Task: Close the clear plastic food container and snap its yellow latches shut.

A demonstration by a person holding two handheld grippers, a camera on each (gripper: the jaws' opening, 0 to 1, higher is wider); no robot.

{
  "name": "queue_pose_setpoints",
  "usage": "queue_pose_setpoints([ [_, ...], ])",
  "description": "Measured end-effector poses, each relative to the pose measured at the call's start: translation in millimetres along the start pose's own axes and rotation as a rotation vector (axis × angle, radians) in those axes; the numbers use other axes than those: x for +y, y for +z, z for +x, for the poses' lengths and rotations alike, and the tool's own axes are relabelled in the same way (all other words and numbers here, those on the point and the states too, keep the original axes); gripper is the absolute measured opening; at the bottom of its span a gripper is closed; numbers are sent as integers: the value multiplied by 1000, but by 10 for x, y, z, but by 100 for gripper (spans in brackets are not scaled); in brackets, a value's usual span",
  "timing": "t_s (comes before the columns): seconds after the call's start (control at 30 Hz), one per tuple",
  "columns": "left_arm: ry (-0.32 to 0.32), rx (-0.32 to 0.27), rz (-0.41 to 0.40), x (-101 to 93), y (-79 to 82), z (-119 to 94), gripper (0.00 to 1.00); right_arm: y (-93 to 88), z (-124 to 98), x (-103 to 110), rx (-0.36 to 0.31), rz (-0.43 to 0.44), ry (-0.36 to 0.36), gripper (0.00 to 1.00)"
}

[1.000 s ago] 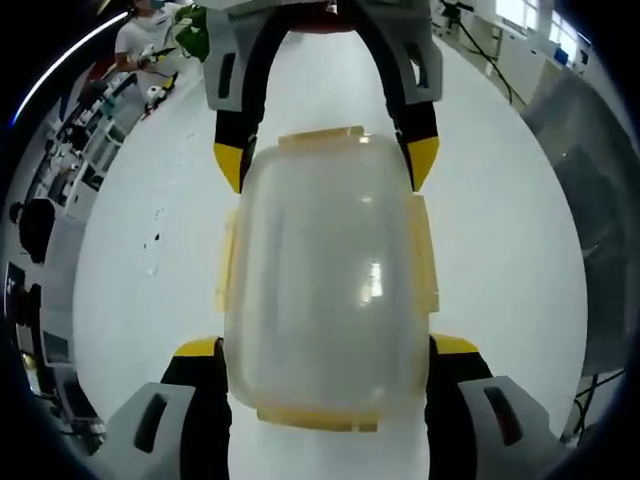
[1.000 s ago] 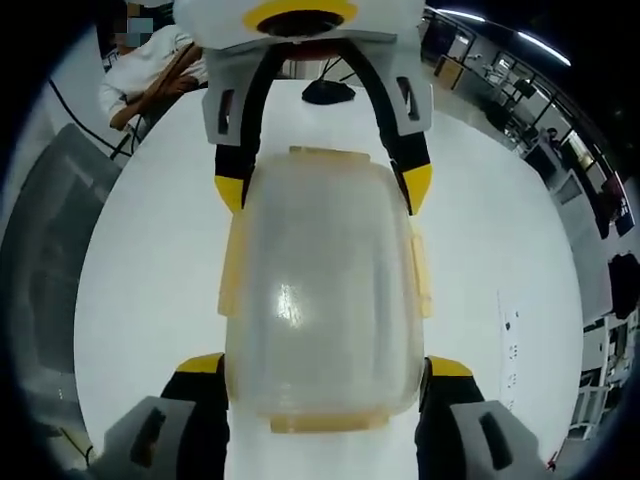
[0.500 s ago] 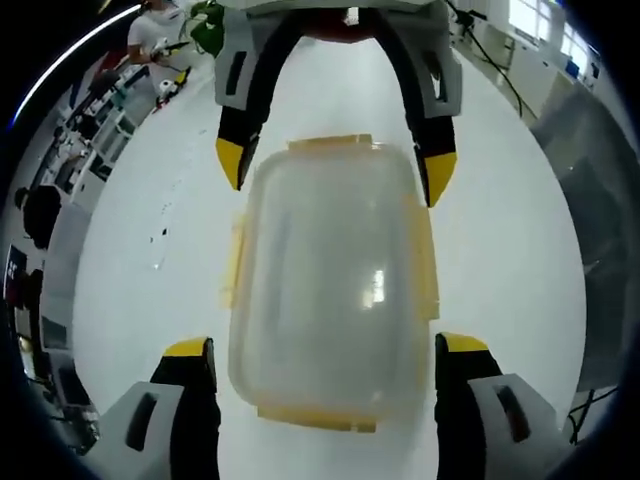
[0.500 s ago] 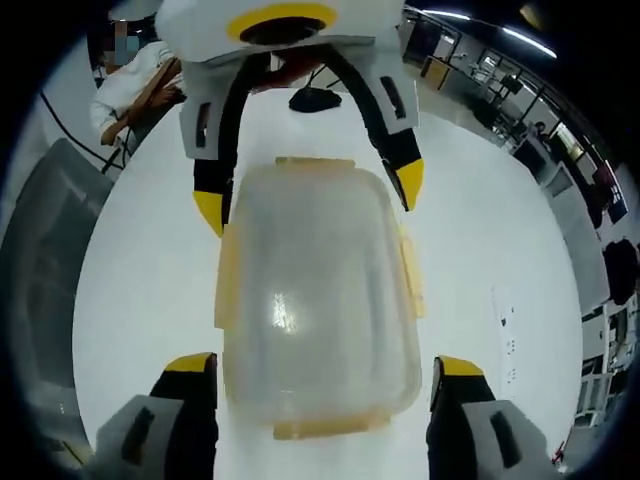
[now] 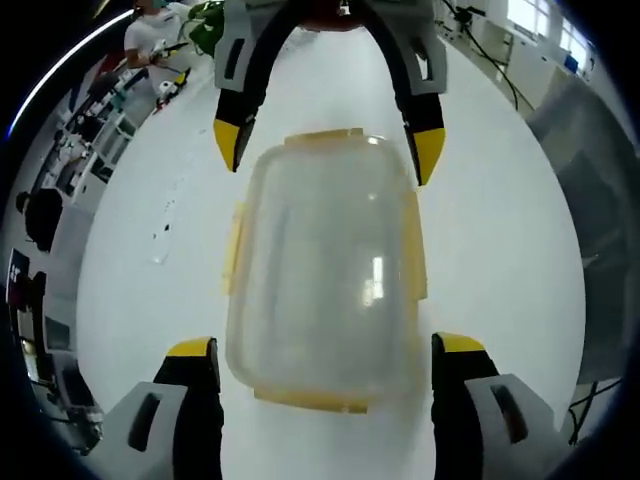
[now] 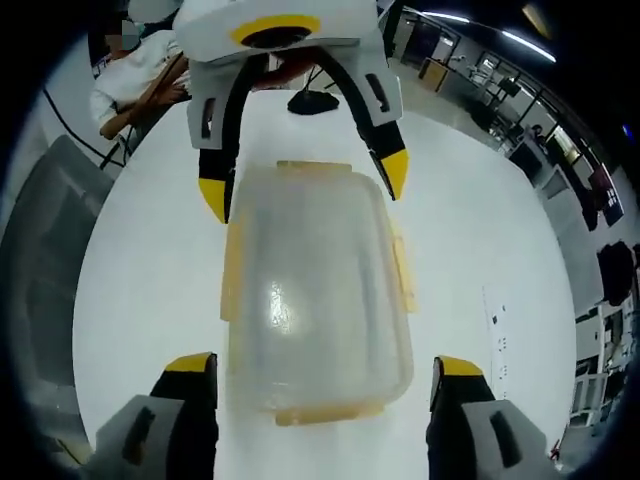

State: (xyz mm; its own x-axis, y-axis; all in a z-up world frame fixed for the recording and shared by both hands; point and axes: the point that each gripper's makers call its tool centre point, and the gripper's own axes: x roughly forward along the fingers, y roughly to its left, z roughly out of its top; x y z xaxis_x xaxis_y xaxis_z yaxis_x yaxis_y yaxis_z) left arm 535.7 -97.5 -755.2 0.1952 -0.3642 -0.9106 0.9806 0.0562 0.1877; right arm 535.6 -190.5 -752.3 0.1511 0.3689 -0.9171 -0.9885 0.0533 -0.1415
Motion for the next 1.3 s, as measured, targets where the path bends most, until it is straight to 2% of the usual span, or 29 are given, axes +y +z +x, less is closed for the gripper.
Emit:
queue_pose_setpoints([
  [0.63, 21, -5, 7, -99, -8, -144, 85, 2, -158, 127, -18, 29, -19, 87],
  [1.17, 67, -20, -16, -129, -2, -295, 85, 41, -274, 232, -66, 90, -47, 85],
  [1.3, 79, -37, -40, -145, 3, -318, 85, 55, -301, 274, -98, 122, -65, 85],
])
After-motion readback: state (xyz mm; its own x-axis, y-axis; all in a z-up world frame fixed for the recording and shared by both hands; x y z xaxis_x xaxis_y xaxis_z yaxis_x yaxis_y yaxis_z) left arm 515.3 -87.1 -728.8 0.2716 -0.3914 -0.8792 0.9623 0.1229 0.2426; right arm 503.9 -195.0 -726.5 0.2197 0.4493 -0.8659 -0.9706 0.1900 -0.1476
